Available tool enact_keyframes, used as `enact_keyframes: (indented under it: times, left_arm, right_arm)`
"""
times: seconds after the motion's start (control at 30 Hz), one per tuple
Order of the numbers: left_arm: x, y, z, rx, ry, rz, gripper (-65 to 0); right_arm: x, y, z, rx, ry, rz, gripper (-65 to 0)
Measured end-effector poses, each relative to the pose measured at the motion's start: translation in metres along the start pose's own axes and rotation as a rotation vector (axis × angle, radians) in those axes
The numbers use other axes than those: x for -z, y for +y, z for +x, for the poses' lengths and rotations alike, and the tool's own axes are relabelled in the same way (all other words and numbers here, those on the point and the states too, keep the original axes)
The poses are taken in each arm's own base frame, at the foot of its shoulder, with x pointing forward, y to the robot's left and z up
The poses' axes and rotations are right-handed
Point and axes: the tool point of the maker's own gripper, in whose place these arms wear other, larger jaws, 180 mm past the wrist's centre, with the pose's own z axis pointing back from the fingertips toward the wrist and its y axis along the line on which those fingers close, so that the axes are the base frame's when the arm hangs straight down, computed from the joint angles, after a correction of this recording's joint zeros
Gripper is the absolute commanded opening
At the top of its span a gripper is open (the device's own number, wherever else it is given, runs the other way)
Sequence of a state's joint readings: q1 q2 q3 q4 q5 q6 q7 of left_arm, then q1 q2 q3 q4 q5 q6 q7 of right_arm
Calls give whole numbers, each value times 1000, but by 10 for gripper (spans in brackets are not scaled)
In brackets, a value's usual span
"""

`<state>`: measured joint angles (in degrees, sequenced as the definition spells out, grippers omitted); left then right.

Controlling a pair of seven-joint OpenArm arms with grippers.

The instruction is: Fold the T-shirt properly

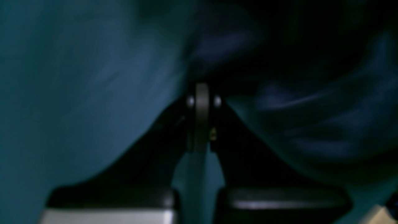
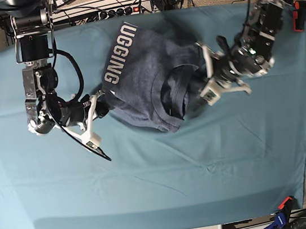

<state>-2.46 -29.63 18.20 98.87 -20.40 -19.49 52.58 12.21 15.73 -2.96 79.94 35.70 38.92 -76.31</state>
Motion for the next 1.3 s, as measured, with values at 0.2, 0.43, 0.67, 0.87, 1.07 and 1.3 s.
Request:
enact_keyframes:
  times: [0.2, 0.43, 0.67, 0.87, 1.07, 1.3]
  left_arm:
    - [-5, 25, 15, 3, -11, 69, -650]
    - [-7, 37, 16, 26, 0, 119, -650]
    - [-36, 90, -16, -78, 79, 242, -650]
    - [-74, 119, -39, -256, 40, 214, -650]
    - [-73, 79, -81, -371, 76, 72, -650]
    - [-68, 10, -97, -372, 96, -105, -650]
  right_arm:
    - [5, 24, -7, 45, -39, 111, -650]
    - [-4, 45, -21, -46, -15, 90, -650]
    - [-22, 25, -7, -160, -25, -103, -650]
    - [-34, 11, 12, -189, -70, -206, -650]
    - [-53, -28, 35, -151, -118, -419, -650]
    - [-68, -50, 47, -111, -162, -550, -650]
